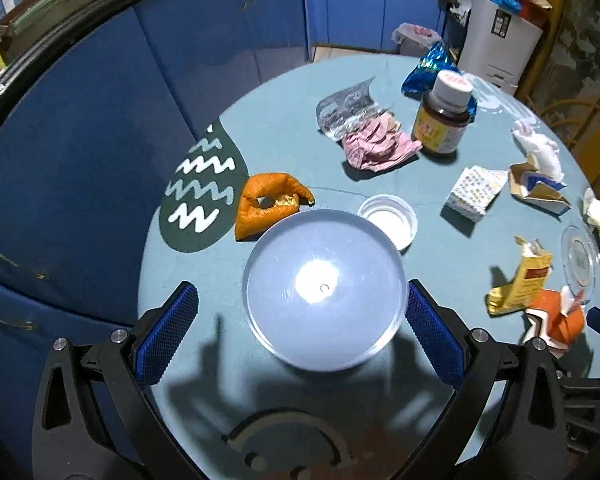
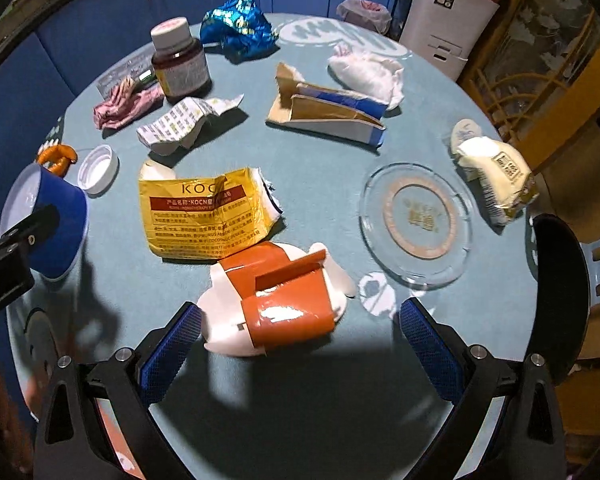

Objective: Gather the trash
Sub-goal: 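Grasp the orange paper box with the right tool while the left tool grasps the blue cup, then carry the orange box and blue cup over the black trash bin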

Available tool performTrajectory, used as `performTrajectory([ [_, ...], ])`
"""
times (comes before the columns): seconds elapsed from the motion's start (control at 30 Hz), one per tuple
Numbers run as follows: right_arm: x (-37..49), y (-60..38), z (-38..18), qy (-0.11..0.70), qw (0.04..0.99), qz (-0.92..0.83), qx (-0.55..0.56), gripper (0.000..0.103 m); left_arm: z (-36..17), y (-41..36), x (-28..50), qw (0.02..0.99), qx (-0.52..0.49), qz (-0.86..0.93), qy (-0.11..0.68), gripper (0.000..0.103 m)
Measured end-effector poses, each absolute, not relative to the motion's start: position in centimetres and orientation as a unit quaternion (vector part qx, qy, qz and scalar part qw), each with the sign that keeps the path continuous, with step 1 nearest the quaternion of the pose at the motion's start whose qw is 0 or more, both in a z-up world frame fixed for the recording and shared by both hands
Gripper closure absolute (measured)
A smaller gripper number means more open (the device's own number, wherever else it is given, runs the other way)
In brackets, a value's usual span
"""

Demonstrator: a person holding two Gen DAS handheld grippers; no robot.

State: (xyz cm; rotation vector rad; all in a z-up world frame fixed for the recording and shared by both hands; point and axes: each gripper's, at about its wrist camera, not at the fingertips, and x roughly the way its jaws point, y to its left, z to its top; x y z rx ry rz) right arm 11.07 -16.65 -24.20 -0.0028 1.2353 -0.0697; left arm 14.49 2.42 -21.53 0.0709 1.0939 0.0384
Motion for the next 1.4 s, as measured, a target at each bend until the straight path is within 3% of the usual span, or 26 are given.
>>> performTrajectory([
  [0.23,11.8,-16.2,-24.5,0.578,0.816,-0.031,0.000,0.009,-22.8,2.8,15.1,0.843,0.026,0.008,0.538,0.005],
  [0.3,11.2,-15.9,-24.2,0.572,0.820,-0.020,0.005,0.040,-23.0,3.0,15.0,0.840,0.014,-0.004,0.542,0.018],
  [0.33,11.1,-15.5,-23.8,0.567,0.824,-0.011,0.006,0.048,-23.1,3.0,14.9,0.838,0.011,-0.005,0.545,0.024],
  [0.37,10.9,-15.2,-23.6,0.564,0.826,-0.007,-0.002,0.071,-23.0,3.0,14.8,0.840,0.012,-0.004,0.543,0.024],
  [0.4,10.8,-14.9,-23.4,0.561,0.827,-0.008,-0.010,0.083,-23.0,3.1,14.7,0.840,0.012,-0.005,0.542,0.025],
  [0.47,10.6,-14.6,-23.2,0.559,0.829,-0.011,-0.018,0.089,-22.8,3.2,14.4,0.841,0.000,-0.016,0.540,0.025],
  [0.67,9.7,-15.7,-22.2,0.548,0.837,-0.006,0.013,0.098,-20.7,2.7,13.0,0.865,0.011,-0.012,0.501,0.026],
  [1.4,7.1,-21.5,-17.3,0.469,0.880,-0.057,0.052,0.098,-15.8,-3.1,11.2,0.892,0.034,-0.040,0.449,0.026],
])
